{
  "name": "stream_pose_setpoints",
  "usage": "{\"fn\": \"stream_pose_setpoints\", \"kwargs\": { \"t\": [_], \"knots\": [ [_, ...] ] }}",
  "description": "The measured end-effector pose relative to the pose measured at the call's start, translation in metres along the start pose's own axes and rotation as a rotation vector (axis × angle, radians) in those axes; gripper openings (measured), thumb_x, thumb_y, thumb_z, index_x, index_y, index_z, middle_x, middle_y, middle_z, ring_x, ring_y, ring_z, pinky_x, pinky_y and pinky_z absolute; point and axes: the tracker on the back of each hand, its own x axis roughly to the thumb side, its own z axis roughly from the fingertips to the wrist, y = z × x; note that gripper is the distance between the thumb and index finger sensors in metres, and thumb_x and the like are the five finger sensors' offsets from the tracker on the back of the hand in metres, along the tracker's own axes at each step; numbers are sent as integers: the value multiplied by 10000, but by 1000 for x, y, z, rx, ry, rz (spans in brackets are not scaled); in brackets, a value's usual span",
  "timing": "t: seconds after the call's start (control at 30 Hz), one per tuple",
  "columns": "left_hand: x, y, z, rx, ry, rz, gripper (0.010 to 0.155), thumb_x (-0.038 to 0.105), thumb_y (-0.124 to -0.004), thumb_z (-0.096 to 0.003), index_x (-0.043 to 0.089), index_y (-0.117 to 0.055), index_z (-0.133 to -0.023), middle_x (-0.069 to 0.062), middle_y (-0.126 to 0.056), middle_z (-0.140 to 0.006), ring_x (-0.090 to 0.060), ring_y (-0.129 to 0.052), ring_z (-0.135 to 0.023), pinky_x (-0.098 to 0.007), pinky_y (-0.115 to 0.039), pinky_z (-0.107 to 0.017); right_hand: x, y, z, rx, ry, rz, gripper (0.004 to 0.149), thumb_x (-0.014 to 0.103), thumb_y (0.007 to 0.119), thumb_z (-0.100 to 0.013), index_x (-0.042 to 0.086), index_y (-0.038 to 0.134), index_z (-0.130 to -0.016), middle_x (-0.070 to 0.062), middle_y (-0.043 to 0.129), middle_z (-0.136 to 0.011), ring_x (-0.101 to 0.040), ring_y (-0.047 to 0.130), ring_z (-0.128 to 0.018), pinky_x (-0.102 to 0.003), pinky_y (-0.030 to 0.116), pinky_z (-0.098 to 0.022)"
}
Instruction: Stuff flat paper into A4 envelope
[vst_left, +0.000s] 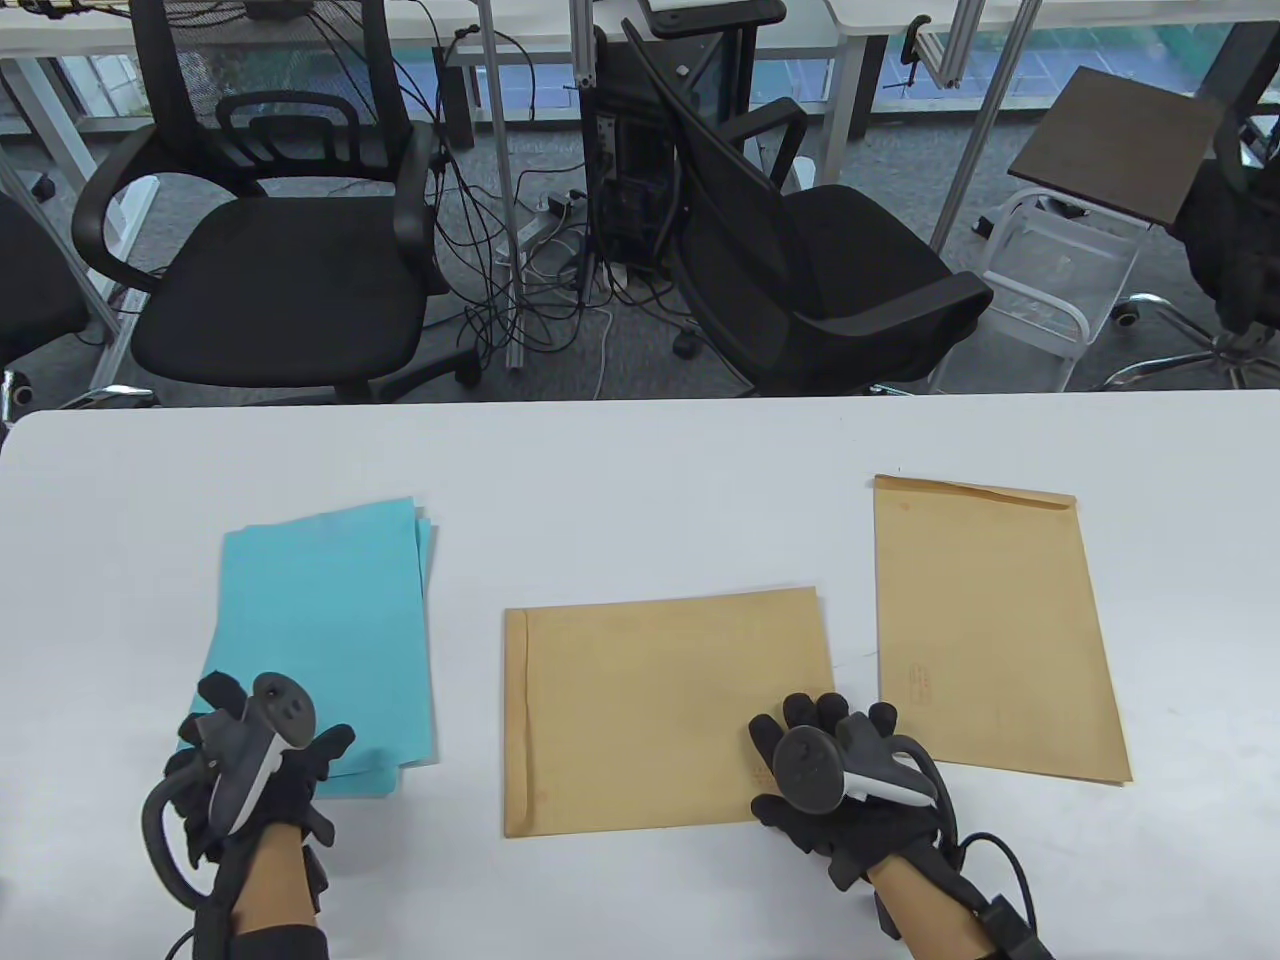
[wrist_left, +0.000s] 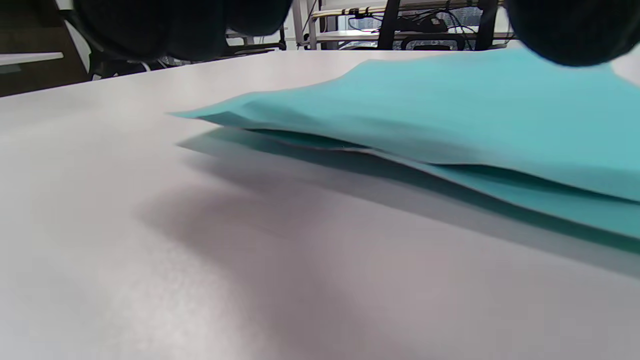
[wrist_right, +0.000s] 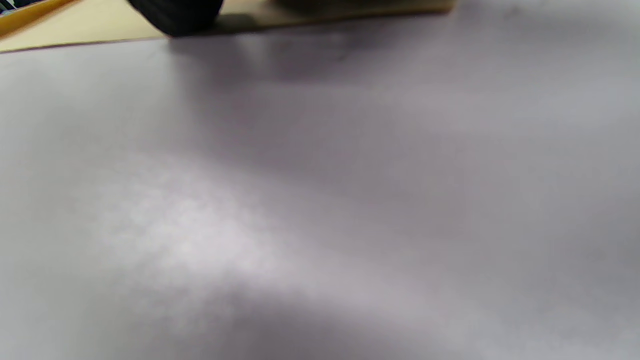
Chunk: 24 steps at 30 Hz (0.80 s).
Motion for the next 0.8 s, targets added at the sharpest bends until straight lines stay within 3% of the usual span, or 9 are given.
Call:
{"fn": "stream_pose_setpoints", "kwargs": {
  "t": [0.13,0.27,0.37,0.53,0.6,0.67,0.73,0.8],
  "knots": [
    [-6,-7,-14,-65,32,11,1192,793,-685,-342,123,-35,-1085,-306,-435,-1151,-650,-631,-963,-644,-664,-614,-1,0,-1,3,-9,-5,790,476,543,-627,108,84,-1154,-309,-1,-1119,-644,14,-987,-811,-46,-515],
    [-5,-20,-22,-131,56,-28,1182,762,-721,-347,103,-97,-1104,-282,-569,-1103,-599,-664,-966,-635,-656,-619,-1,-1,-1,0,-8,10,790,481,544,-626,111,90,-1155,-304,8,-1123,-641,25,-993,-811,-43,-519],
    [-2,-19,-22,-79,57,1,1166,731,-757,-325,63,-220,-1116,-292,-648,-1028,-584,-712,-906,-618,-665,-606,-1,-1,-1,3,-9,19,790,483,538,-626,107,87,-1155,-311,11,-1124,-646,35,-995,-814,-38,-519],
    [5,-16,-20,-58,54,-37,1119,665,-790,-330,50,-277,-1112,-190,-766,-908,-493,-820,-808,-608,-688,-584,-2,-1,-1,5,-11,-1,791,481,540,-626,110,82,-1153,-303,-4,-1119,-642,12,-987,-814,-40,-518],
    [3,-17,-20,-109,87,-34,1138,685,-765,-333,52,-233,-1116,-222,-682,-986,-510,-775,-844,-615,-669,-592,-2,-1,-1,6,-11,-4,790,481,540,-627,111,81,-1152,-302,-6,-1119,-642,7,-986,-814,-39,-519],
    [-1,-22,-21,-192,117,-32,1171,723,-712,-318,34,-208,-1119,-326,-473,-1125,-607,-634,-959,-697,-588,-633,-2,-1,-1,5,-12,-7,791,481,540,-626,110,79,-1152,-302,-8,-1118,-640,6,-985,-815,-37,-520],
    [-6,-25,-23,-268,136,10,1202,749,-674,-311,0,-175,-1108,-336,-402,-1134,-641,-504,-1014,-741,-523,-659,-2,0,-1,7,-13,-13,791,480,540,-627,112,75,-1151,-299,-14,-1116,-639,-1,-982,-815,-37,-520],
    [-8,-26,-24,-262,135,37,1218,747,-691,-296,-3,-176,-1107,-338,-389,-1125,-647,-482,-1006,-738,-505,-666,-2,0,-1,7,-14,-17,792,480,539,-627,112,73,-1150,-300,-19,-1114,-637,-6,-980,-815,-36,-520]
  ]
}}
